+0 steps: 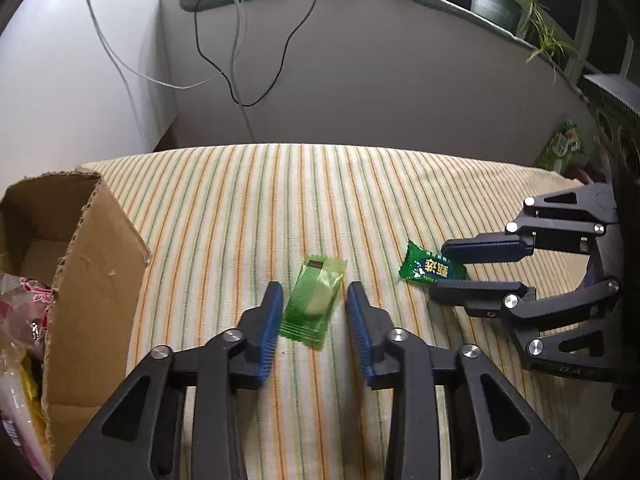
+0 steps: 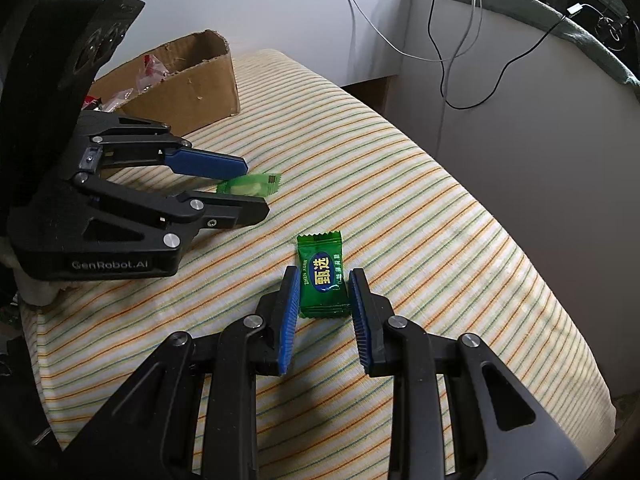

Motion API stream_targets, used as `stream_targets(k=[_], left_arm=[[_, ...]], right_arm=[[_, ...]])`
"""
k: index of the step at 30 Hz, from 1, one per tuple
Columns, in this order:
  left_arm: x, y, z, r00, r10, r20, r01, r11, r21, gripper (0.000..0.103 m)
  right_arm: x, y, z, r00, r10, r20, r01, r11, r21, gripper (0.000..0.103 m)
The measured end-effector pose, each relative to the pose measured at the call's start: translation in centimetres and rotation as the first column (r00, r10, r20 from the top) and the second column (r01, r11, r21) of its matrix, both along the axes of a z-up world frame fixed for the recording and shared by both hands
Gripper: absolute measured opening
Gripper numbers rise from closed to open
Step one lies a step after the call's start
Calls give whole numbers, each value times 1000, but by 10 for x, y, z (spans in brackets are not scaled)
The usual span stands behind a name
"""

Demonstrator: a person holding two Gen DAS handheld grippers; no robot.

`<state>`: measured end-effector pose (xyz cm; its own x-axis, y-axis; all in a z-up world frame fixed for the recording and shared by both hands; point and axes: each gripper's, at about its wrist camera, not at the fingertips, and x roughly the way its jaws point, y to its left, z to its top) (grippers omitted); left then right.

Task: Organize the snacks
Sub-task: 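Grasp the light green candy with the left tool while the right tool grasps the dark green candy, then carry both green candies into the box and open both tools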

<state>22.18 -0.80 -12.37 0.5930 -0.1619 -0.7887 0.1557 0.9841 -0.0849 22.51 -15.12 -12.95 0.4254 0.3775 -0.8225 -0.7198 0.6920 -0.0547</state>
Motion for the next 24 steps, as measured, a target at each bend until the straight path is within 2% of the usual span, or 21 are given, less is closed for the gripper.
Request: stream_targets(k=[2, 4, 9, 14, 24], left_arm=[[-1, -4, 1, 1000, -11, 1, 11, 1000, 8, 21], [-3, -6, 1, 1000, -9, 7, 9, 1000, 18, 20], [-8, 6, 0, 1000, 22, 6, -22, 999, -38, 19], [-13, 15, 4, 999, 31, 18, -30, 998, -64, 19], [-48, 25, 44, 991, 49, 122, -40, 996, -78, 19]], right_arm=[[0, 0, -1, 1000, -8, -1, 8, 1000, -2, 26], [0, -1, -1, 1000, -16, -2, 16, 1000, -1, 26], [-1, -6, 0, 999, -33, 1, 33, 999, 5, 26], [-5, -13, 5, 999, -46, 11, 46, 999, 18, 26], [-26, -11, 36, 997, -52, 57, 49, 997, 54, 25]])
